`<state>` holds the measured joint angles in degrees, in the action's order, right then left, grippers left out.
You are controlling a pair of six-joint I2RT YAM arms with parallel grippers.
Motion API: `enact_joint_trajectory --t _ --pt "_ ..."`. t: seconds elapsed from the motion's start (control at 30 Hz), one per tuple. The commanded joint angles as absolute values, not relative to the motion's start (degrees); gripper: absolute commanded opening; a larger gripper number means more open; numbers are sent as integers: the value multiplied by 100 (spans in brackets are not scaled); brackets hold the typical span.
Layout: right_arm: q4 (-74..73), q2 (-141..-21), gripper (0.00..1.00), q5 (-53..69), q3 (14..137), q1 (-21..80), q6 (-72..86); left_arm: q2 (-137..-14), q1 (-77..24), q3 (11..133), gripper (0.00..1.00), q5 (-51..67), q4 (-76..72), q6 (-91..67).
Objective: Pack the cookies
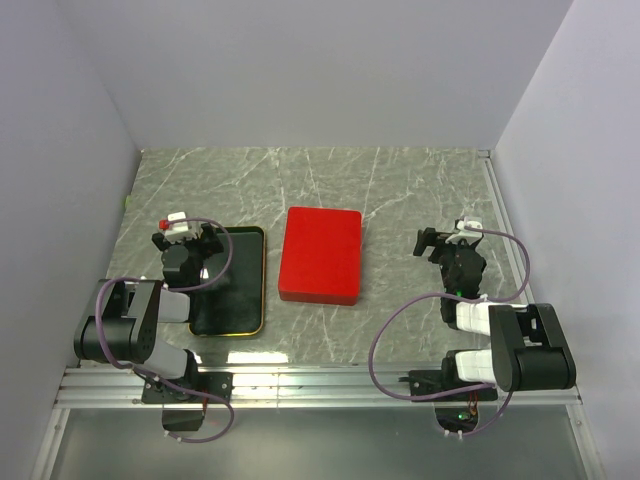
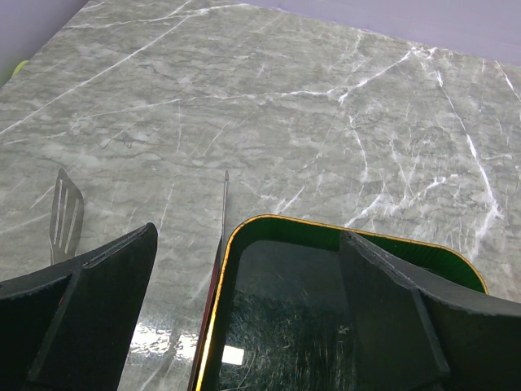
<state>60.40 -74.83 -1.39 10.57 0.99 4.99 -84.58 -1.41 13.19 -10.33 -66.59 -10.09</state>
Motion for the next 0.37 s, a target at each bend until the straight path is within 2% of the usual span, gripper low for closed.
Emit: enact_joint_trajectory --t 0.0,0.33 --pt "6328 -7427 100 -167 1257 123 413 -8367 -123 1424 100 -958 -6952 -932" --pt "6328 -7435 100 -176 1257 123 422 -8359 -105 1433 100 -923 -6934 -932"
